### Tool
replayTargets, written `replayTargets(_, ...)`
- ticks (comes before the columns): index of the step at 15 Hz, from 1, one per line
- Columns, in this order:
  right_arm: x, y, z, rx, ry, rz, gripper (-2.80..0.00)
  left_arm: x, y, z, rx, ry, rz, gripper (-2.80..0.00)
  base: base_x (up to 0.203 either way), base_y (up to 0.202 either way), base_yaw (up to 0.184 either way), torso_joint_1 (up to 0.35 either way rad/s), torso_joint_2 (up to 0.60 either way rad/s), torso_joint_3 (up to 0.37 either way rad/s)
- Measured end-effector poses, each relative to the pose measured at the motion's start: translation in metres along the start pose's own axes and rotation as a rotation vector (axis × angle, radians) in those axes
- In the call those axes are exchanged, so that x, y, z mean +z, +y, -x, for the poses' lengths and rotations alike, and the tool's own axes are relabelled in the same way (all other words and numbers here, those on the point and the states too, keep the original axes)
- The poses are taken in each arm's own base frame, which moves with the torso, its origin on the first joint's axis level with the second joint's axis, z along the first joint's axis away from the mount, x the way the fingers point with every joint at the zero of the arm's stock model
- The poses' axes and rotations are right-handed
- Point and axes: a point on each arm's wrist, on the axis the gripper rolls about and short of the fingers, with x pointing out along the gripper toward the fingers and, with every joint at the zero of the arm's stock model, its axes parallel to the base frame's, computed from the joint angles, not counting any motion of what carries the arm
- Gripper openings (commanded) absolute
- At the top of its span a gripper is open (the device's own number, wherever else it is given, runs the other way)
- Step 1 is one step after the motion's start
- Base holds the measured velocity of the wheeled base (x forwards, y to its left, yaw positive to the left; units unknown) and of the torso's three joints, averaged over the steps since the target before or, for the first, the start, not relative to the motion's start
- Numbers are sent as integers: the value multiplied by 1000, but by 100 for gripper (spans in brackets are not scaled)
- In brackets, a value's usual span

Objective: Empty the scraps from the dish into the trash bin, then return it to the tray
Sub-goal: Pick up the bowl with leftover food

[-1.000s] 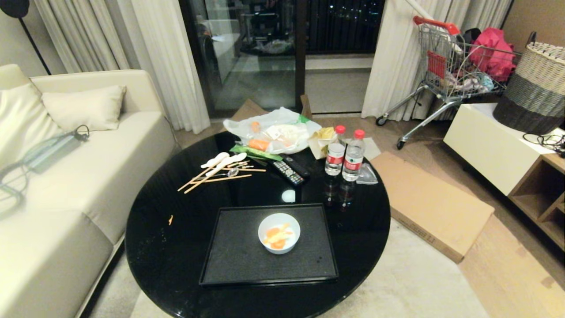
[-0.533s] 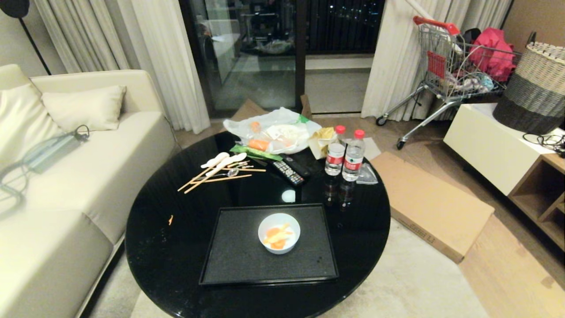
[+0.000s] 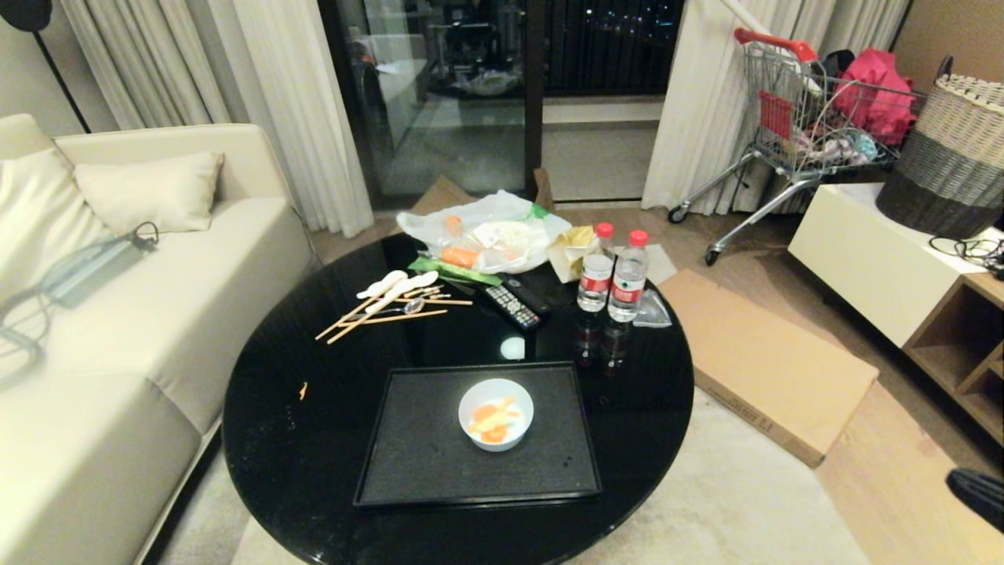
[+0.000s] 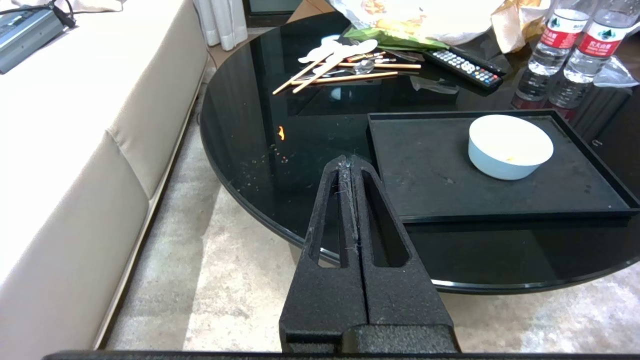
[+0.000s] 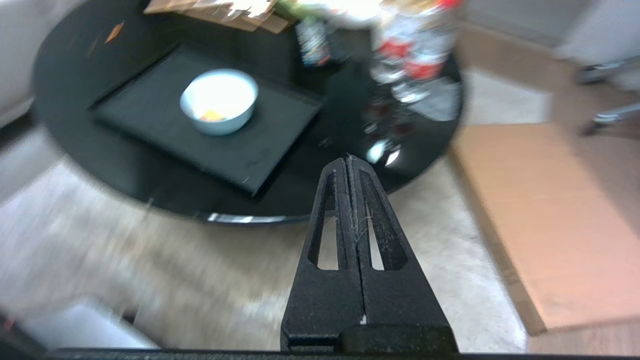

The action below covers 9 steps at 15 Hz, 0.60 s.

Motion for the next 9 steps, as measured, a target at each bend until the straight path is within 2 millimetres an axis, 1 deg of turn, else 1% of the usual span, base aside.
replayTargets(2,15,-7,-29,80,61,22,-280,0,0,0,0,0,0,-280,0,0,0,0,0,0)
replayTargets(4,31,-13,-64,118,118,46,-280,0,0,0,0,0,0,-280,0,0,0,0,0,0)
replayTargets(7,57,-14,-126,157,163,85,-280,0,0,0,0,0,0,-280,0,0,0,0,0,0)
replayTargets(9,73,-7,-171,175,179,108,-280,0,0,0,0,0,0,-280,0,0,0,0,0,0)
